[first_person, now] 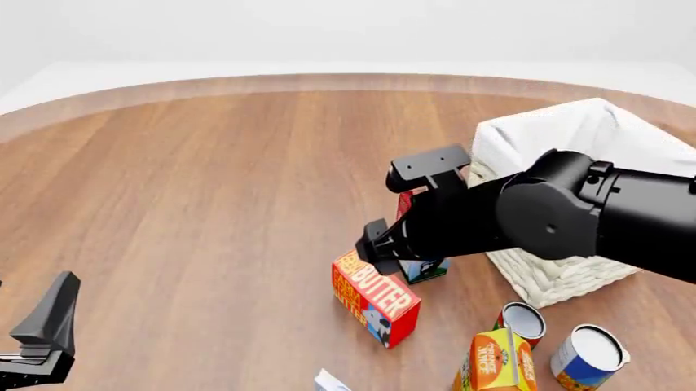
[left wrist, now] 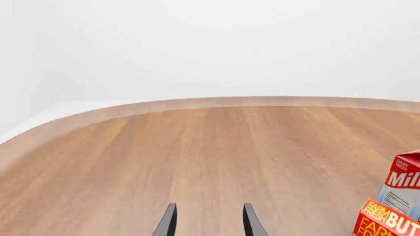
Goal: Pick up the cream cheese box and the butter, and put them in the basket.
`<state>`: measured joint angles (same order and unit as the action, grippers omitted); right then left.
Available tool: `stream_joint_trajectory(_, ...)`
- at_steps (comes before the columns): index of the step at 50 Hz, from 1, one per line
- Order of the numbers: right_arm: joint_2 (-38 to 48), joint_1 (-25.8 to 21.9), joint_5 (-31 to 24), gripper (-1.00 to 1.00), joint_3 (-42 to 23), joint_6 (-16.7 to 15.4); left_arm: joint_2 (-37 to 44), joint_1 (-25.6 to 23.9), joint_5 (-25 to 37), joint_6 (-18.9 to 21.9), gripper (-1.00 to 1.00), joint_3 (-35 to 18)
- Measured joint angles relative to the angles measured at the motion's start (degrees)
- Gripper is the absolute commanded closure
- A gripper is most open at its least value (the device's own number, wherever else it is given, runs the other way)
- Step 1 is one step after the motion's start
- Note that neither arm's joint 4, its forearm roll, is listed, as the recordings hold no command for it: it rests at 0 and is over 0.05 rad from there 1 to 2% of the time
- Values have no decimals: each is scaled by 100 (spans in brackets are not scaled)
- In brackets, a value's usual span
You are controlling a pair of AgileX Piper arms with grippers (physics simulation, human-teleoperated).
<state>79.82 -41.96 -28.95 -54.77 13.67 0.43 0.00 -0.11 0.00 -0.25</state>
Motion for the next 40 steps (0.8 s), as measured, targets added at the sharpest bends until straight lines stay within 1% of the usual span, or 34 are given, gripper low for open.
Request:
stream_joint_trajectory(5,44,22,65,-100,61,6,0,0,0,0,-100,0)
stream_joint_trajectory(24,182,238,185,-100,53,-152,0,0,0,0,-100,0)
stream_joint_trajectory(40,311,191,611,-100,346,-5,0,0,0,0,-100,0)
